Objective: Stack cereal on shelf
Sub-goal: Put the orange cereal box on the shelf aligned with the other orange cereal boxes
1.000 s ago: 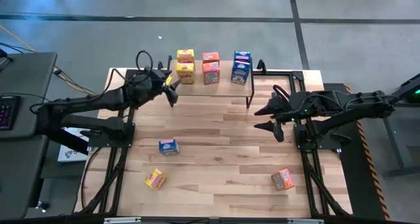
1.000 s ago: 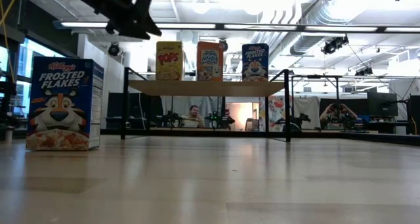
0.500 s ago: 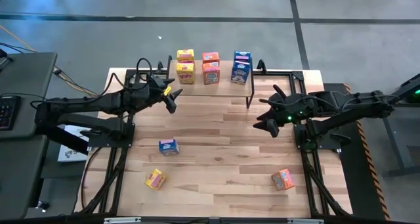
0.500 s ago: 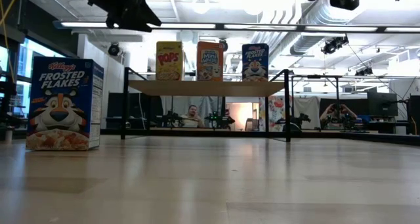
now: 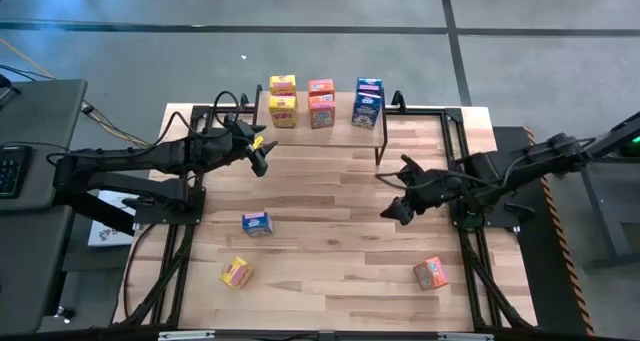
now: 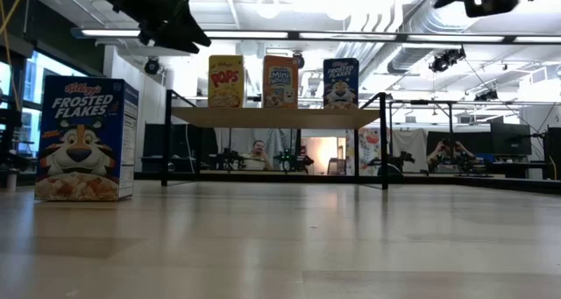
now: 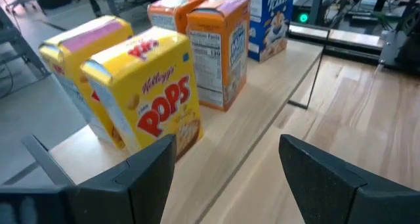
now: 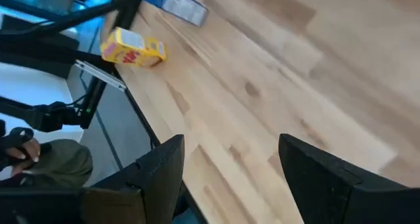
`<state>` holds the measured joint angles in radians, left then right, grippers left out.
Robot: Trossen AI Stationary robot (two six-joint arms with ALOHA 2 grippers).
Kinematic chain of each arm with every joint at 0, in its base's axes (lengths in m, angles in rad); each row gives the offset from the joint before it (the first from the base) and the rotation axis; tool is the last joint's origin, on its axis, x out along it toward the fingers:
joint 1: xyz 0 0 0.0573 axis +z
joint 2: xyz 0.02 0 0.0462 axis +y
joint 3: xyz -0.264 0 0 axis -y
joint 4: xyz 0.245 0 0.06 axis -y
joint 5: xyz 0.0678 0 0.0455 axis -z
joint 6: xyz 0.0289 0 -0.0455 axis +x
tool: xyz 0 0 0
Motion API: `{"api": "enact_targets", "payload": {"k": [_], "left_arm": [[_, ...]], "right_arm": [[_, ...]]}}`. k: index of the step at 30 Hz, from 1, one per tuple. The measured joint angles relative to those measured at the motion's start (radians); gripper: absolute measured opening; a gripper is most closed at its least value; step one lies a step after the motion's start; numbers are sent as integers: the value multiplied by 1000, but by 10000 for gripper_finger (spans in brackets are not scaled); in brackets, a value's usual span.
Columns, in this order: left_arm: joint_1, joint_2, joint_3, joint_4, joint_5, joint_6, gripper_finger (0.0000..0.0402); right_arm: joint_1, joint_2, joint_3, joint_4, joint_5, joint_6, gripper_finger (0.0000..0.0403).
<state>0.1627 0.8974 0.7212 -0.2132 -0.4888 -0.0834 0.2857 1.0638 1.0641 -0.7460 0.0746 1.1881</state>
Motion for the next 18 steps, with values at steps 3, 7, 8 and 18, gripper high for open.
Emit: {"api": "enact_targets", "payload": {"k": [3,7,8,18], "left_arm": [[0,0,0,-4,0,-14,262],[0,0,0,-4,0,-20,262],[0,0,0,-4,0,-21,262],[0,0,0,-1,0,-45,262]], "right_arm": [[40,15,0,-23,2,84,241],[95,30,1,-32,26,176,241],[110,34,4,-36,30,193,241],[285,155,273,-302,184,252,241]]}}
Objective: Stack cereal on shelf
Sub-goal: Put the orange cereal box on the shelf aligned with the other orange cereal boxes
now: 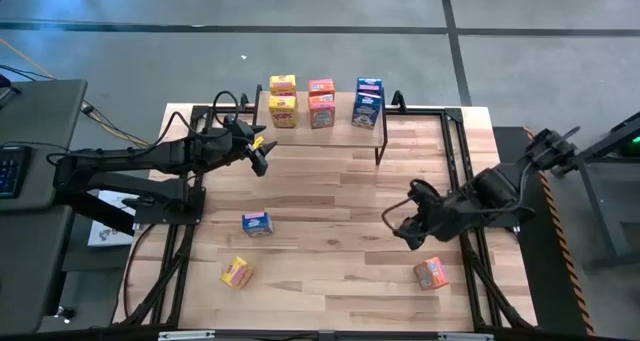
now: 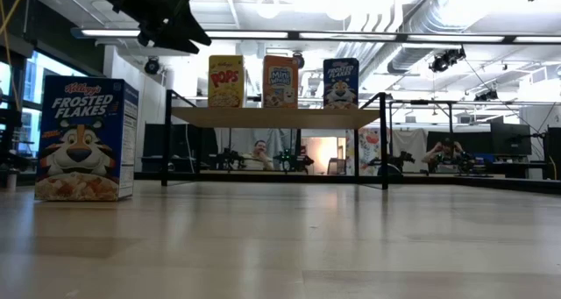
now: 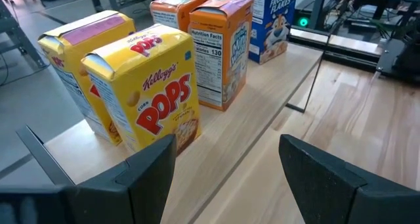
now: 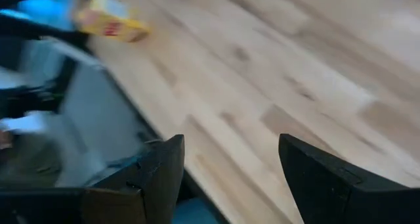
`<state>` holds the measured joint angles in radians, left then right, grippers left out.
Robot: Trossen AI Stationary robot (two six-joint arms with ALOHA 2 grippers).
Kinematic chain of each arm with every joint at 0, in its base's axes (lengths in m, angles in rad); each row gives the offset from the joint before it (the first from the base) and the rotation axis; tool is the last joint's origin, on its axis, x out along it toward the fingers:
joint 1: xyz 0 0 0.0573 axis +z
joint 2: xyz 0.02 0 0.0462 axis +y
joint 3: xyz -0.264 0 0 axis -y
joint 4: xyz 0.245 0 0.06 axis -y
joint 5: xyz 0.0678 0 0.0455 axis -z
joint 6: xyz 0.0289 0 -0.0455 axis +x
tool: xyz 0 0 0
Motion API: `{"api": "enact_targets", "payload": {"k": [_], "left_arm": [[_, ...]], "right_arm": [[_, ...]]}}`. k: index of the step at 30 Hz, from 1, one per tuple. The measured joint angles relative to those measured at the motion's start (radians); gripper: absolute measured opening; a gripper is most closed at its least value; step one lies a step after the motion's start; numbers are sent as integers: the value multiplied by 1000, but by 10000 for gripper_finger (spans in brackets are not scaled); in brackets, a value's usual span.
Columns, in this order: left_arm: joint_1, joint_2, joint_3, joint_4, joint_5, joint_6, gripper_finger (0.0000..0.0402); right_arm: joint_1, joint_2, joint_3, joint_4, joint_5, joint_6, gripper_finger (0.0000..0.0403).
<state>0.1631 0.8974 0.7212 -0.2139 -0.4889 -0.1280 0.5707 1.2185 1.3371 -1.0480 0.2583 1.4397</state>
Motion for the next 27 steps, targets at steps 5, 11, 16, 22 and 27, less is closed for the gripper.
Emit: {"api": "enact_targets", "payload": {"k": [5,11,16,22,27], "left_arm": [[0,0,0,2,0,-1,262],[0,0,0,1,0,-10,262],[0,0,0,1,0,-10,262],[0,0,0,1,0,-11,262],[0,0,0,1,0,-10,262]], "right_arm": [[42,88,135,-298,10,157,241],[76,165,168,-372,-82,237,241],[100,237,168,-398,-163,291,241],[136,297,168,-458,-259,345,241],[192,308,168,-459,-259,453,241]]}}
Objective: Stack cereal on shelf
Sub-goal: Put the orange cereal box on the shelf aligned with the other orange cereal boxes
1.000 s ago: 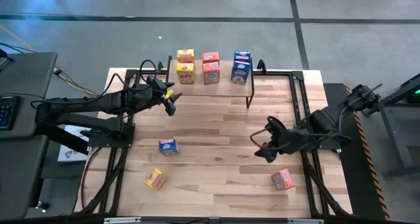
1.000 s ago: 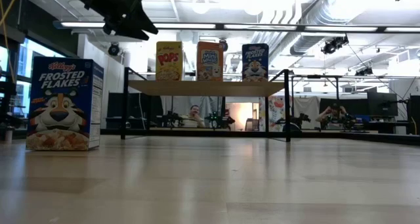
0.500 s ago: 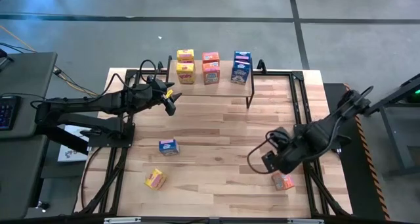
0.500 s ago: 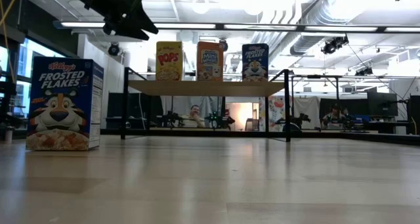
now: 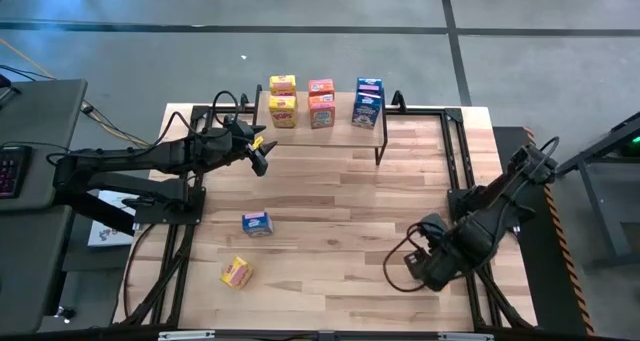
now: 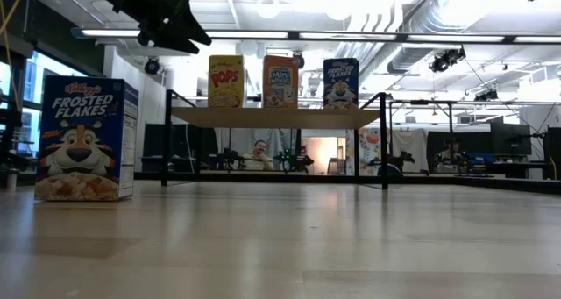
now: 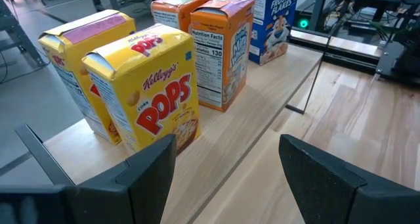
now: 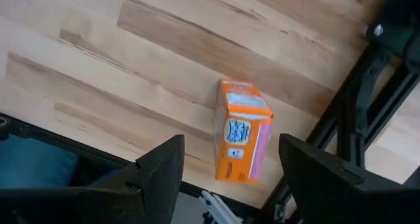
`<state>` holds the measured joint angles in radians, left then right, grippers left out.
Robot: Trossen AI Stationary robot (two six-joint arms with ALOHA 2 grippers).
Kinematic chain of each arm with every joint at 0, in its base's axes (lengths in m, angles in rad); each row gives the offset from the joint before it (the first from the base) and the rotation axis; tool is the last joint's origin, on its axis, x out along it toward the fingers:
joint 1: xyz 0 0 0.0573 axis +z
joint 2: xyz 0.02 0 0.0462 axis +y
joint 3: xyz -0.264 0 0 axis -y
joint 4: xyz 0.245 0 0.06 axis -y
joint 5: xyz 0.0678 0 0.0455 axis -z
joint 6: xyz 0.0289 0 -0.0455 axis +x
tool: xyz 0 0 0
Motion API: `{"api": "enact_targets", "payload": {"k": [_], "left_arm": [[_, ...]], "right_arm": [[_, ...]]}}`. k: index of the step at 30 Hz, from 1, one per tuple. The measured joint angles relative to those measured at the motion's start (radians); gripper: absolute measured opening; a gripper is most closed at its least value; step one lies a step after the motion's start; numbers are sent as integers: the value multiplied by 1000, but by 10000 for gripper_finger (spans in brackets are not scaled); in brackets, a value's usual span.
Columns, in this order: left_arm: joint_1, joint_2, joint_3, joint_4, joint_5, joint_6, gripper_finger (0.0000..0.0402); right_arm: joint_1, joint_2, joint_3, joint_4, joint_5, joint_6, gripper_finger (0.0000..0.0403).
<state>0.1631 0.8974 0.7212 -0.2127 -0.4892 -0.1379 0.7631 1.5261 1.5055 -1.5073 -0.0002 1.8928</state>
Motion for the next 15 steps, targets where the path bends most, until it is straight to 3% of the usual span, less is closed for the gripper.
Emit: {"api": "enact_targets", "payload": {"k": [15], "left_arm": [[0,0,0,0,0,0,262]], "right_arm": [[161,1,-95,30,26,326,241]]}}
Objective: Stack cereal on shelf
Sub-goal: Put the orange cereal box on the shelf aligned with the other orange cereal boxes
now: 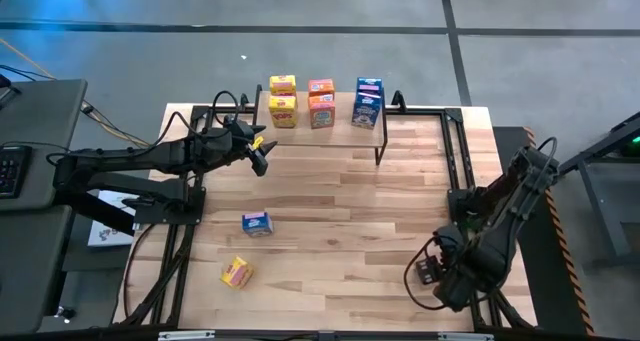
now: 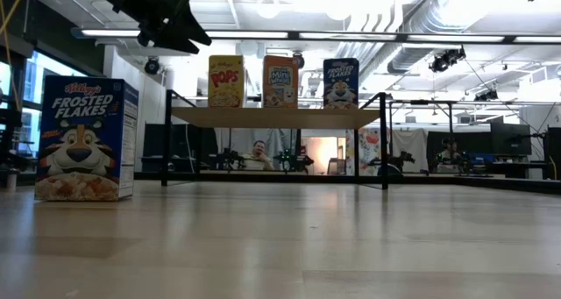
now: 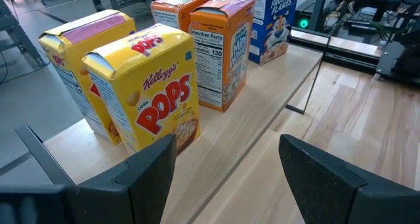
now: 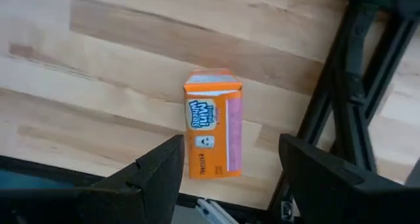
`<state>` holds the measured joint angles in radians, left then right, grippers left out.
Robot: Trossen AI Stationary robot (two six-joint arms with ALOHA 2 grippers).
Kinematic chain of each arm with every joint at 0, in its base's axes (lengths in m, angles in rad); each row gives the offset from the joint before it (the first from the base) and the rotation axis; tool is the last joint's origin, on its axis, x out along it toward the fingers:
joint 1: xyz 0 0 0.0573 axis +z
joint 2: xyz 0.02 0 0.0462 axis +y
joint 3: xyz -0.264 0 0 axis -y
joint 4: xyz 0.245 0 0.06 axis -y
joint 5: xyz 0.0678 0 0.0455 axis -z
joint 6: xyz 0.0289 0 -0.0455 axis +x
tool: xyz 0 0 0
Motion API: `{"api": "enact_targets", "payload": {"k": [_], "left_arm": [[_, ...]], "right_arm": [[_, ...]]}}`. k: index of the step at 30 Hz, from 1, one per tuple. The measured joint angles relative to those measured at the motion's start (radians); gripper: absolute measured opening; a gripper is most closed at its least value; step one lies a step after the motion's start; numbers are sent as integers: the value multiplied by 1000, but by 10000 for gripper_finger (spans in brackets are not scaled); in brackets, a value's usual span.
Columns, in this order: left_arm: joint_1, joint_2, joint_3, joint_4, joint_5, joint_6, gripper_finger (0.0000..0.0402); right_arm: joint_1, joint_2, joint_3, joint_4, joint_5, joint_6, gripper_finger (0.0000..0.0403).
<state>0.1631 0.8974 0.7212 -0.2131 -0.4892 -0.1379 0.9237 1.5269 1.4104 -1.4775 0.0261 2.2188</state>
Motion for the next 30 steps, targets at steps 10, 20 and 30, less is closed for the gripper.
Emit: {"api": "enact_targets", "payload": {"k": [10,20,30], "left_arm": [[0,0,0,0,0,0,262],[0,0,0,1,-1,0,262],[0,0,0,2,-1,-1,262]], "right_arm": [[13,0,-110,156,-2,24,241],[13,0,-152,221,-2,28,241],[13,46,-152,219,-15,26,241]]}}
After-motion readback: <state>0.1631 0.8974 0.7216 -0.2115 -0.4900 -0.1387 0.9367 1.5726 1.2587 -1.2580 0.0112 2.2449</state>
